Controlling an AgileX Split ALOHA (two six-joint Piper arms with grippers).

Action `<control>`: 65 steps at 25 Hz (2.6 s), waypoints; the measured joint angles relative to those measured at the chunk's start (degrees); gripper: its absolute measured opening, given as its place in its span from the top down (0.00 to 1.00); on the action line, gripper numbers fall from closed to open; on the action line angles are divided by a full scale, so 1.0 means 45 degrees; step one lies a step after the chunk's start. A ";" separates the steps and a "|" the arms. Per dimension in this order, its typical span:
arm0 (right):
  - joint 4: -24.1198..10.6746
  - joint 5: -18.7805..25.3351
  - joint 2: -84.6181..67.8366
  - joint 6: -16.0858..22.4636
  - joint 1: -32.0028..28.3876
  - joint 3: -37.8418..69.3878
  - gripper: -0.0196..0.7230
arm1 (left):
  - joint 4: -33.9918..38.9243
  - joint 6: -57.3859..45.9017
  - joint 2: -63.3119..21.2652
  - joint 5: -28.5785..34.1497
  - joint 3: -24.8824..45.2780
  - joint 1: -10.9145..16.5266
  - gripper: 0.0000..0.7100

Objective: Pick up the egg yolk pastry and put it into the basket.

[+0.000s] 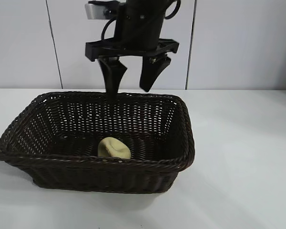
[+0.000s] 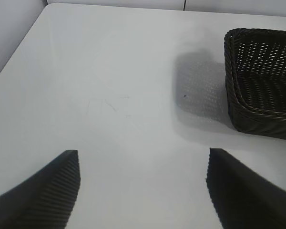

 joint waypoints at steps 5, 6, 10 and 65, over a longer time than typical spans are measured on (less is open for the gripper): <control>-0.1017 0.0121 -0.0011 0.0261 -0.1832 0.0003 0.26 | 0.0000 0.0000 0.0000 0.0000 0.0000 0.0000 0.24; -0.1061 0.0136 -0.0011 0.0261 -0.2245 0.0003 0.26 | 0.0000 0.0000 0.0000 0.0000 0.0000 0.0000 0.24; -0.1106 0.0136 -0.0011 0.0161 -0.4189 0.0003 0.26 | 0.0000 0.0000 0.0000 0.0000 0.0000 0.0000 0.24; 0.1379 -0.1851 -2.4606 -0.1751 -0.8174 1.8975 0.26 | 0.0000 -0.0004 0.0000 0.0029 0.0000 0.0000 0.24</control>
